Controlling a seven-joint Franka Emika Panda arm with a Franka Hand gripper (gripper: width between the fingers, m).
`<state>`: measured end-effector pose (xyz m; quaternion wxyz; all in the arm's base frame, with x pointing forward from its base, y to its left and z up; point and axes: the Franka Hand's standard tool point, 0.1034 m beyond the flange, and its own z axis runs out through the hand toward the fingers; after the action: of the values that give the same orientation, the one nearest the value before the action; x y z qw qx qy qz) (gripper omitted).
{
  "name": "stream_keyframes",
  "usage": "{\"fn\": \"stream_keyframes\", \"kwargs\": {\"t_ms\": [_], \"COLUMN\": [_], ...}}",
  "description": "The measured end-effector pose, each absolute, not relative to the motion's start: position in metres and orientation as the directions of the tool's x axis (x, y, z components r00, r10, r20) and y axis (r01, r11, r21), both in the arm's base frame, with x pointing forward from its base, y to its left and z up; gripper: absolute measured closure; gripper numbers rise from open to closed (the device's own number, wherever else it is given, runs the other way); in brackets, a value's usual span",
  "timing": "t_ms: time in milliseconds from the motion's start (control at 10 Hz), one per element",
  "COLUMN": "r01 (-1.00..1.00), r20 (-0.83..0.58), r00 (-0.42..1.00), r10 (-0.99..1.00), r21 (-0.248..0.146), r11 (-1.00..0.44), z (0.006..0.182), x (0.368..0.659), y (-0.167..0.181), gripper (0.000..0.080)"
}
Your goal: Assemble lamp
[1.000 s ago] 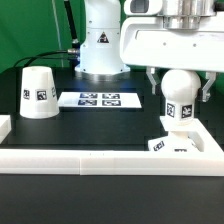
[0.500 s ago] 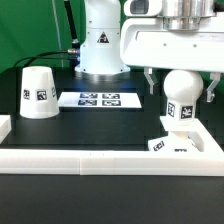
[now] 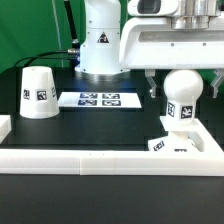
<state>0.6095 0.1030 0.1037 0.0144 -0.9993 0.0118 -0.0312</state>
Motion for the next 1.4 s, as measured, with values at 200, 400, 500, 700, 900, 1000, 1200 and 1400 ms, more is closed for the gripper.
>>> {"fn": "stream_keyframes", "kwargs": {"t_ms": [200, 400, 500, 700, 900, 1000, 1200, 1400], "r01": [0.107, 0.261, 0.344, 0.501, 0.627, 0.683, 0.823, 0.893], "r20": [0.065, 0.067, 0.068, 0.068, 0.061, 0.057, 0.043, 0.027], "r00": [0.992, 0.963, 0.937, 0.863, 0.776, 0.727, 0.564, 0.446], "r10": [0.106, 0.260, 0.343, 0.501, 0.627, 0.684, 0.825, 0.895], "r21": [-0.021, -0.009, -0.003, 0.009, 0.028, 0.036, 0.052, 0.060], "r11": [-0.994, -0.965, -0.939, -0.865, -0.778, -0.729, -0.565, -0.447], "z": [0.1036, 0.1036, 0.1039, 0.1040, 0.1045, 0.1046, 0.1042, 0.1028], "x": [0.6095, 0.6096, 0.6096, 0.6097, 0.6097, 0.6094, 0.6098, 0.6090], "y": [0.1028, 0.1023, 0.1030, 0.1025, 0.1048, 0.1063, 0.1048, 0.1027], "gripper": [0.0101, 0.0101, 0.0101, 0.0101, 0.0101, 0.0101, 0.0101, 0.0101]}}
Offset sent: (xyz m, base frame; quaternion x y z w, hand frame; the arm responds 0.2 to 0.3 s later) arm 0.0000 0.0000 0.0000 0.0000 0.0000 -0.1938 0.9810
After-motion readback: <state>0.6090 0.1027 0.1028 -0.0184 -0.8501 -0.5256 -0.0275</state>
